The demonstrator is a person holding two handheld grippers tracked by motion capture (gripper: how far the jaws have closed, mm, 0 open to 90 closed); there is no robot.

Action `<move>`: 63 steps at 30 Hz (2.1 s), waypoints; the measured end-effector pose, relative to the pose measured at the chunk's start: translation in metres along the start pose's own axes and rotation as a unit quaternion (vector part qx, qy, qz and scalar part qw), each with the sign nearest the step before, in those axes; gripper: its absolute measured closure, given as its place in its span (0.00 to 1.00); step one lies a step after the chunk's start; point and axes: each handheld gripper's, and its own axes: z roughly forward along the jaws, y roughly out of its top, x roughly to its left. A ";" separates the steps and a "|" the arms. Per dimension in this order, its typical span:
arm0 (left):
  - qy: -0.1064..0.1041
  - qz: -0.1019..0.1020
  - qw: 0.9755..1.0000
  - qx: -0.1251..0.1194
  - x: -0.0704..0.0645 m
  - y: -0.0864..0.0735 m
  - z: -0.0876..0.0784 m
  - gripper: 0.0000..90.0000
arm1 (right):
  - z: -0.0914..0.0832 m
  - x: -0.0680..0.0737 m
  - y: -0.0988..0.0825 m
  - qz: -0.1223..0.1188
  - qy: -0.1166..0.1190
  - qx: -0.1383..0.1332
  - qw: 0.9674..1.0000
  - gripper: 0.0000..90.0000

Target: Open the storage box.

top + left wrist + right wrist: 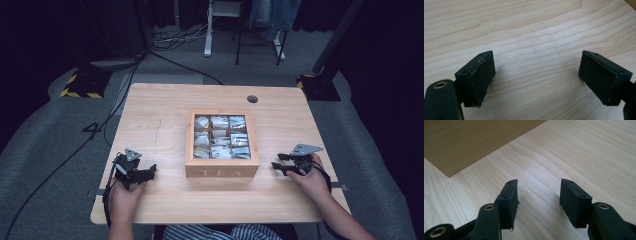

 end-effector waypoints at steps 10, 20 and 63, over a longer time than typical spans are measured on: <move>0.001 -0.002 1.000 0.002 -0.004 0.000 0.000 0.16 | 0.001 -0.001 0.001 0.000 0.002 0.001 1.000 0.52; 0.004 -0.003 1.000 0.000 -0.004 0.001 0.001 0.16 | 0.004 -0.002 0.003 -0.001 0.000 0.005 1.000 0.42; 0.005 -0.005 1.000 0.000 -0.005 0.002 0.002 0.16 | -0.017 0.054 0.047 -0.028 0.144 -0.033 0.989 1.00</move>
